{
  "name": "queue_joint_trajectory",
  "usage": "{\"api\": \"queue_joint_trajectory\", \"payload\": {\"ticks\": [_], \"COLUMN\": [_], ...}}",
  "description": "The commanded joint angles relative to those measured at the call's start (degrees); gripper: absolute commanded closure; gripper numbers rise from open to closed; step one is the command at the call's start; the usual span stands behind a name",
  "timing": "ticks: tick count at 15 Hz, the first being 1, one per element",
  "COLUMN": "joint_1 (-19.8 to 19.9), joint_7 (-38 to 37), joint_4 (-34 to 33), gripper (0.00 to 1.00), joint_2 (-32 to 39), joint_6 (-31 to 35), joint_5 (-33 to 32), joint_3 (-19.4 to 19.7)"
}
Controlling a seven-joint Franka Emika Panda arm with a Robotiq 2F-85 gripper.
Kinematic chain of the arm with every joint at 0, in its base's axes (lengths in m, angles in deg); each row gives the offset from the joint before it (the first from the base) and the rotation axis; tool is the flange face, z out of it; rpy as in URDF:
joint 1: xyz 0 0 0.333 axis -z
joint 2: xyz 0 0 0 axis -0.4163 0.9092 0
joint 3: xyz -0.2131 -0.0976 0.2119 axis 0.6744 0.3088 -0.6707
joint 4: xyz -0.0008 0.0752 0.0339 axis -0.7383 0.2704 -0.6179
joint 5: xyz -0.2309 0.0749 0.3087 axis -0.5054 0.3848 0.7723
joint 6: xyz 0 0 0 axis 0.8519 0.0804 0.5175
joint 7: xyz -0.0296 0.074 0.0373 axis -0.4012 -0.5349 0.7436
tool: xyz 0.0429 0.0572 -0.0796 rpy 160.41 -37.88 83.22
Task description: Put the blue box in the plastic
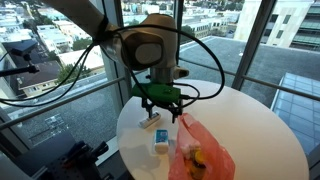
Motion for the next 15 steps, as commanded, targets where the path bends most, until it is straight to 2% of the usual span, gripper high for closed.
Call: {"api": "queue_joint_trajectory", "payload": {"ticks": [1, 8, 15], "joint_1": [0.35, 2.07, 4.99], "joint_7": [1.76, 7.66, 14.88], "joint_4": [-0.98, -1.26, -1.87], "gripper": [0.00, 0.00, 0.00], "joint_2": [3.39, 10.41, 15.87], "joint_6": [4.59, 15.04, 18.97], "joint_5": [-0.36, 3.58, 8.68], "joint_3": [-1.26, -3.06, -6.58]}}
